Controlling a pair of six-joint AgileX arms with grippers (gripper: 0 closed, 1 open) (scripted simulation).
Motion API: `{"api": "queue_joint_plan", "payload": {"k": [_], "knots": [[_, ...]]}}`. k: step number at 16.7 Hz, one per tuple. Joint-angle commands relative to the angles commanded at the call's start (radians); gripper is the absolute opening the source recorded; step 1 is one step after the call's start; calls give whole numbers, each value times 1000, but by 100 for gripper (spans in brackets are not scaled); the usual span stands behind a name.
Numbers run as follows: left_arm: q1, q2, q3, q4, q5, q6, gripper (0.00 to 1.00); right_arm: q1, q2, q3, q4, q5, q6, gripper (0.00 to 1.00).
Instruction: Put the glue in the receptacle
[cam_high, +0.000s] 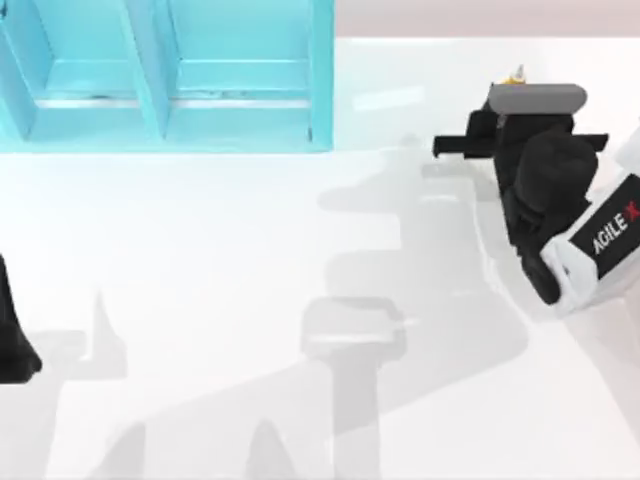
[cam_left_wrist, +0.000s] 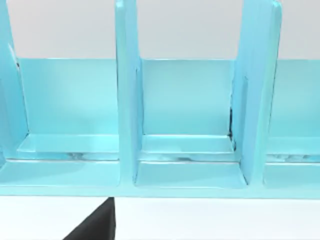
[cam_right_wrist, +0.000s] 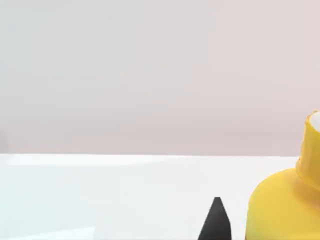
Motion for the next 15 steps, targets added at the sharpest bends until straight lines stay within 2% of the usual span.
{"api": "queue_joint_plan", "payload": {"k": [9, 15], "knots": [[0, 0, 0, 0, 0, 0, 100, 4, -165, -39, -127, -3, 1, 0], [0, 0, 0, 0, 0, 0, 100, 2, -168, -37, -132, -3, 3, 0]]}}
